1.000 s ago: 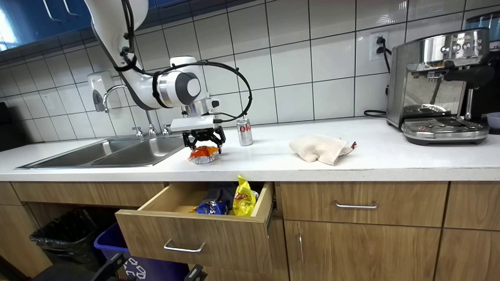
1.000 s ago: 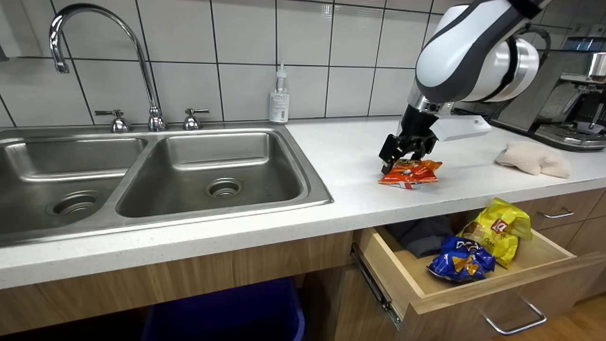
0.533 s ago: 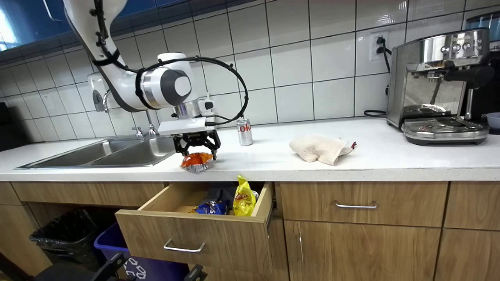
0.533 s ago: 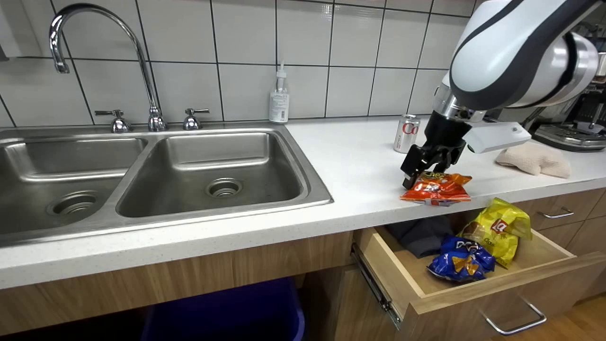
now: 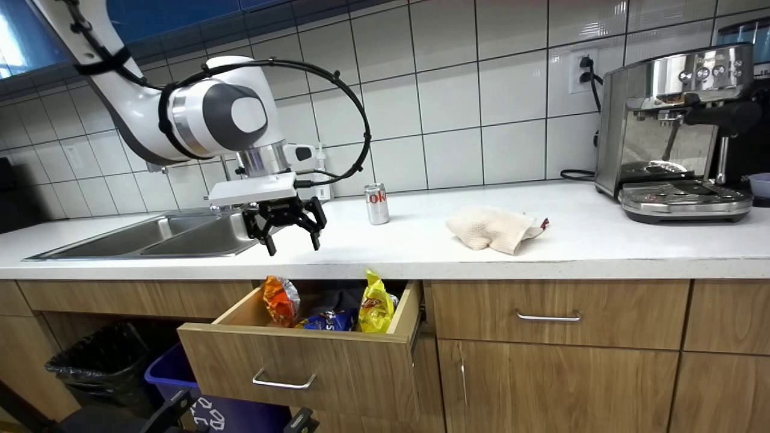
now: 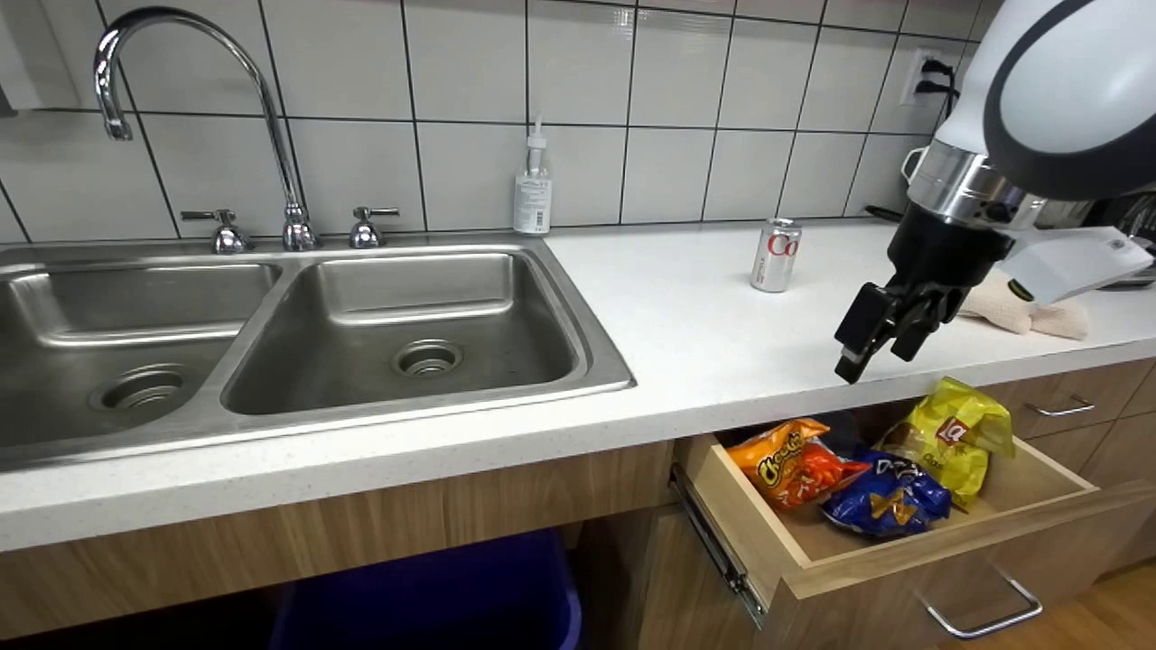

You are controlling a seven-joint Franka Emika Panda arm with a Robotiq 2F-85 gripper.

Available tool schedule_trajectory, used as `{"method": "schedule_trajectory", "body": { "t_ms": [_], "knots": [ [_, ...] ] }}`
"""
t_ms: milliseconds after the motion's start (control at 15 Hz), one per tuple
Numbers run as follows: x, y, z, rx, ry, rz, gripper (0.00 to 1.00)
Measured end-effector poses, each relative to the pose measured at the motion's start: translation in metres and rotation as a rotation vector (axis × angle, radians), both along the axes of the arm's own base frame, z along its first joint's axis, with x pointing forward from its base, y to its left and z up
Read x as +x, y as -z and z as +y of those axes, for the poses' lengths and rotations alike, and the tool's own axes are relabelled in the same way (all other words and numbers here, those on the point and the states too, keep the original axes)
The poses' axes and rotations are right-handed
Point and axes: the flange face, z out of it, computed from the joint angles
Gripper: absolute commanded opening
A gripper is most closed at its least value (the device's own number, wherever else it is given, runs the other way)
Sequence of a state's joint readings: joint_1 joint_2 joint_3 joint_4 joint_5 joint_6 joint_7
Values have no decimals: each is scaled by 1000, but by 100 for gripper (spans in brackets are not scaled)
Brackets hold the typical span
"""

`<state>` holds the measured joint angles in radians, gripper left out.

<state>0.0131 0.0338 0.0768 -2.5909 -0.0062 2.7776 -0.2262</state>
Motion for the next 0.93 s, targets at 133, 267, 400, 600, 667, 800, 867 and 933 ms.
{"method": "schedule_trajectory", "body": {
  "t_ms": [133,267,400,600,667,800,867,933],
  "knots": [
    [-11,-10,-2,0,2,-14,100],
    [-15,-20,-3,1,4,-33,100],
    [-17,-29,-5,2,7,-51,100],
    [-17,-38,-7,3,13,-70,100],
    [-17,-39,-9,3,16,-74,100],
    [-18,-41,-12,4,23,-77,100],
    [-18,-41,-13,4,26,-77,100],
    [-18,-40,-15,4,29,-76,100]
  ]
}}
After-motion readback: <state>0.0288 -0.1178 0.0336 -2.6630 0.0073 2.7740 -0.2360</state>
